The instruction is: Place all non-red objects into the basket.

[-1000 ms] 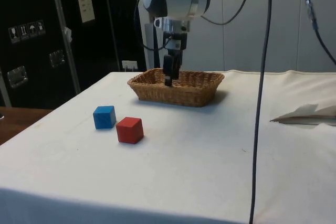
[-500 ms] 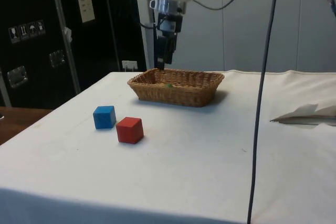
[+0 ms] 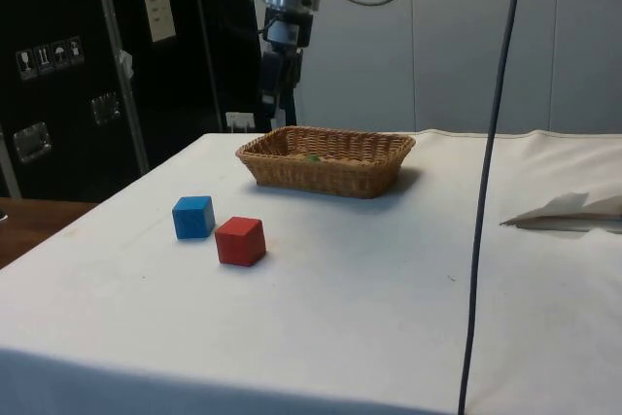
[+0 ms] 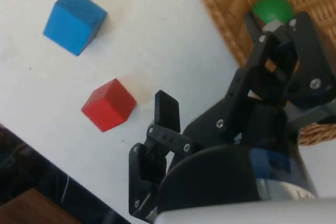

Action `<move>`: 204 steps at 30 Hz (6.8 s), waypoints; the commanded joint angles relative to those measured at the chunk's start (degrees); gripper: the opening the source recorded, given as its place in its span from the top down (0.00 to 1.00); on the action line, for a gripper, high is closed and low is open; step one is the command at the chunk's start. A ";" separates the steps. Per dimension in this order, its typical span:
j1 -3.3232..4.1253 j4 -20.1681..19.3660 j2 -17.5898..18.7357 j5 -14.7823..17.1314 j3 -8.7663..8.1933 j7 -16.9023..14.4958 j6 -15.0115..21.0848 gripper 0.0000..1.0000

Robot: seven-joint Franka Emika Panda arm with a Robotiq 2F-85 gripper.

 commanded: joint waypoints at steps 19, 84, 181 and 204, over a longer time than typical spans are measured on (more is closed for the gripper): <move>1.60 4.41 2.01 -1.60 5.67 8.14 -0.29 0.00; 3.38 16.27 16.10 -9.11 13.41 16.67 5.67 0.00; 3.38 10.66 7.28 -14.50 7.39 14.04 1.66 0.97; 2.64 3.61 -0.29 -19.60 3.32 11.86 1.78 0.97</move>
